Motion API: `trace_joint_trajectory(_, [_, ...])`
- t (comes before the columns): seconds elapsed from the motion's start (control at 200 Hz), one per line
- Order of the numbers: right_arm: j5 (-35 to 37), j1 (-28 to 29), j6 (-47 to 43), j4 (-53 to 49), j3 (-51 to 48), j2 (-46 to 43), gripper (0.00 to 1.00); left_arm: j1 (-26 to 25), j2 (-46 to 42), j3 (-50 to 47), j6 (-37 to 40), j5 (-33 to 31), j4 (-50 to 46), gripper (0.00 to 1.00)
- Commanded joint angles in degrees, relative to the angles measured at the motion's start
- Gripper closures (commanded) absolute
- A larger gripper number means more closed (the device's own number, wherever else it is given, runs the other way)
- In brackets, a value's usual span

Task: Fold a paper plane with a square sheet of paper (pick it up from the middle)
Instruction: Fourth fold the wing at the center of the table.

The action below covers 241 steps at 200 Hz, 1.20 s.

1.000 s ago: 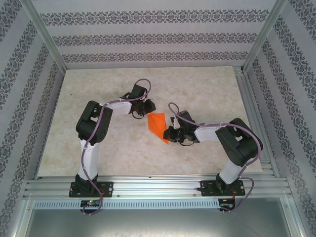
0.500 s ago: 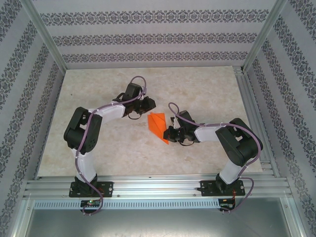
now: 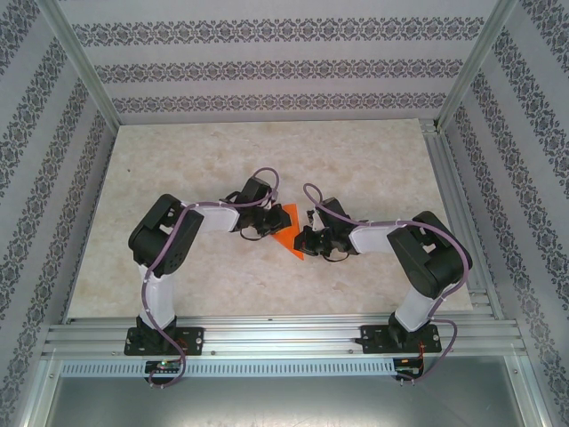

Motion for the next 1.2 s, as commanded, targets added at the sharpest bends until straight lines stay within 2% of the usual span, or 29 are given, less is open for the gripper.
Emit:
trace_joint_trajectory(0.0, [7.1,0.5,-0.5,-12.4,-3.0,5.6,1.0,0.1,1.8,-0.2,0.0,0.3,2.7,0.86])
trace_joint_trajectory(0.43, [3.3,1.8,-2.6,-20.1,-2.9,0.4,1.0,0.3,4.6,-1.1,2.6,-6.3,-3.0,0.9])
trace_joint_trajectory(0.939, [0.5,3.5,-0.3,-16.4,-8.7,-3.4,1.0,0.3,5.7,0.0,3.2,-6.9,-4.7,0.91])
trace_joint_trajectory(1.199, [0.5,3.9,-1.7,-20.6,-9.4,-7.3,1.0,0.3,6.0,0.1,3.1,-6.4,-4.5,0.91])
